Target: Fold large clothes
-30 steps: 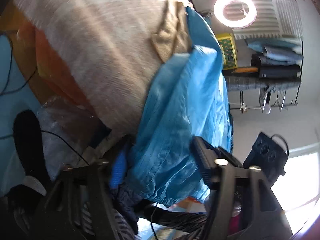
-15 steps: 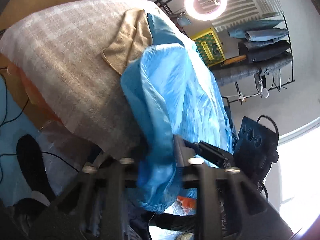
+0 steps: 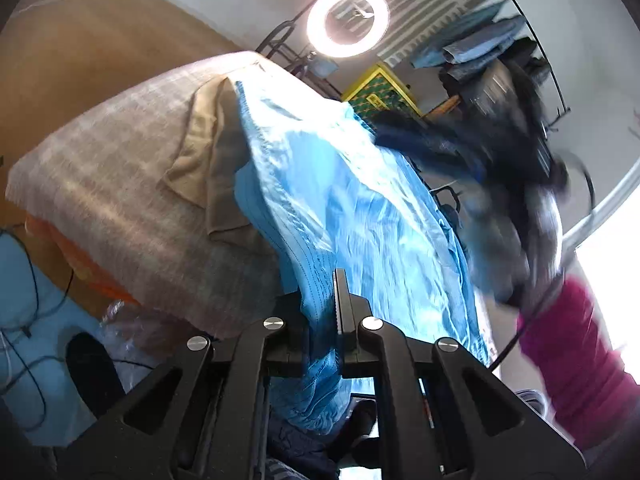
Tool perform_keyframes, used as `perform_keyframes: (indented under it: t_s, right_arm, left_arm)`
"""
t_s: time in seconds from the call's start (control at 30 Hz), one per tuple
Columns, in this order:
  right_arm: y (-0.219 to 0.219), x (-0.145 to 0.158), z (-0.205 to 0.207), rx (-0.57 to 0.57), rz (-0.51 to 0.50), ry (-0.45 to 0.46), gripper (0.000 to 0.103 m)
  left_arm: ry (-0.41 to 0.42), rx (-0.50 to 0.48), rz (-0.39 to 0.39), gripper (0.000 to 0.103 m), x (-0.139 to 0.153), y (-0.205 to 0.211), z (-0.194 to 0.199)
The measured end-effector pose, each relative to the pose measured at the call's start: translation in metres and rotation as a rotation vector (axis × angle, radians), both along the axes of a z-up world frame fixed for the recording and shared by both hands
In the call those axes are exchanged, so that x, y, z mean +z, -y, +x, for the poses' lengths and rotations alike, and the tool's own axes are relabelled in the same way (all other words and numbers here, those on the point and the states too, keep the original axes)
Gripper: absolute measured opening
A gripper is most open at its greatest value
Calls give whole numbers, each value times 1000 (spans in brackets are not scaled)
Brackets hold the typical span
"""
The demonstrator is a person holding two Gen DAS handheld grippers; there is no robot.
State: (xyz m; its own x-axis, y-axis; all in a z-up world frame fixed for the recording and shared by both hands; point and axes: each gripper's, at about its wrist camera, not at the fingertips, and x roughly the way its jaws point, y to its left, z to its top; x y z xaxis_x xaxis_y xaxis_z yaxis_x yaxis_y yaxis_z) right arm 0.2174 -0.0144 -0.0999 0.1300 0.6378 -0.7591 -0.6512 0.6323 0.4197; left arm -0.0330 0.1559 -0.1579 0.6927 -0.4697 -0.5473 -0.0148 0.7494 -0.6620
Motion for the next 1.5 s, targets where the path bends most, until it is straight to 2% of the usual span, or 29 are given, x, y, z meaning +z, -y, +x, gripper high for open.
perform_keyframes:
  t_s: [0.17,0.33,0.43,0.63,0.73,0.77,0.8,0.83,0.87,0.97,1.07,1.17,1.4,1.5]
  right_arm:
    - [-58,-18,41,-12,-125,-56,49]
    - [-111,-55,57,32,-328,-45,49]
    - [-137,-70,56,89,-456,5,49]
    - [-166,-95,49,162,-683,108,49]
    - [-169,-105,50,176,-753,143,48]
    - [-166,-106,51,173,-756,144,44]
    - [-161,-107,53,164,-754,148,36]
    - [-158,-108,54,154,-752,145,17]
    - [-152,-107,56,138,-740,137,5]
    - [-137,-99,62,104,-662,126,1]
    - [-112,-81,74,25,-504,80,0]
    - [-74,-61,83,-65,-330,38,0]
    - [22,-28,105,-249,-35,-19,0]
    - [63,-30,116,-329,19,-50,0]
  left_arm:
    - [23,-33,77,6,7,15,2]
    - [45,-79,144,6,15,34,6]
    - [65,-98,185,6,20,43,8]
    - [66,-124,206,6,22,57,13]
    - [70,-131,218,6,23,60,15]
    - [71,-134,218,6,24,61,15]
    - [70,-136,219,6,24,62,15]
    - [69,-139,217,6,24,62,15]
    - [71,-142,217,6,25,63,14]
    - [82,-152,225,6,31,68,15]
    - [102,-165,243,6,37,76,12]
    - [120,-186,264,6,43,84,10]
    - [153,-246,329,6,54,116,9]
    - [153,-279,340,6,53,130,9]
